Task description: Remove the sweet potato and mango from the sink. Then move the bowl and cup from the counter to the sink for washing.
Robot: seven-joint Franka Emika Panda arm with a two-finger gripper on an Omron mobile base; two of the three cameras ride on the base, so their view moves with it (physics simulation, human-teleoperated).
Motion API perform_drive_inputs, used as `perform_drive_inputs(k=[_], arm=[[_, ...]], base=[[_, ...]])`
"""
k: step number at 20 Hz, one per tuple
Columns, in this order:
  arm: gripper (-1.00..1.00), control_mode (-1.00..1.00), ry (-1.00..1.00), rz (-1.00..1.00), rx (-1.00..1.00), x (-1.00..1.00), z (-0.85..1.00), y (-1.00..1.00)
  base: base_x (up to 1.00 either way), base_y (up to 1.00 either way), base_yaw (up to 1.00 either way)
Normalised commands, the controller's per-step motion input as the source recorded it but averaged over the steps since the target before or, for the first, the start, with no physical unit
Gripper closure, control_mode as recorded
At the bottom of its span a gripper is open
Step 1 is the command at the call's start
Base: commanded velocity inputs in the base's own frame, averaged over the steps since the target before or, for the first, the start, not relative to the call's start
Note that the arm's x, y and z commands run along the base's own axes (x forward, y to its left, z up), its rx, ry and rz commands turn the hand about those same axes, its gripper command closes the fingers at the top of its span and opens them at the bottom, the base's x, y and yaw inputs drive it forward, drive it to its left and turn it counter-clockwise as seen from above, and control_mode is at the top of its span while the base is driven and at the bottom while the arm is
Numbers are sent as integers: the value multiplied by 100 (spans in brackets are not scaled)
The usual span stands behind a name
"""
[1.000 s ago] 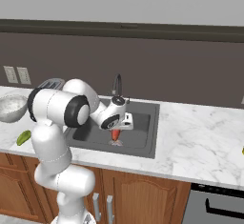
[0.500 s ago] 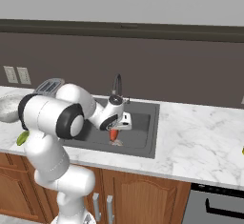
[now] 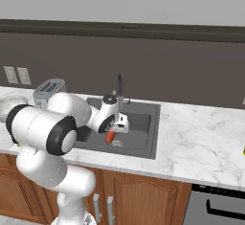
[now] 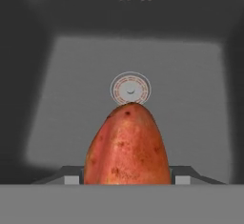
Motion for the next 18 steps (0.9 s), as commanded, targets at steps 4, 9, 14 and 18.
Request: perform_drive_inputs(k=[4, 9, 14, 18], arm=[[100, -100, 4, -16, 0, -23, 15, 13], [100, -100, 0, -18, 0, -23, 16, 17], [100, -100, 0, -21, 0, -25, 14, 17], [100, -100, 0, -22, 0, -25, 13, 17]], base=[[0, 0, 0], [0, 0, 0], [0, 0, 0], [0, 0, 0]])
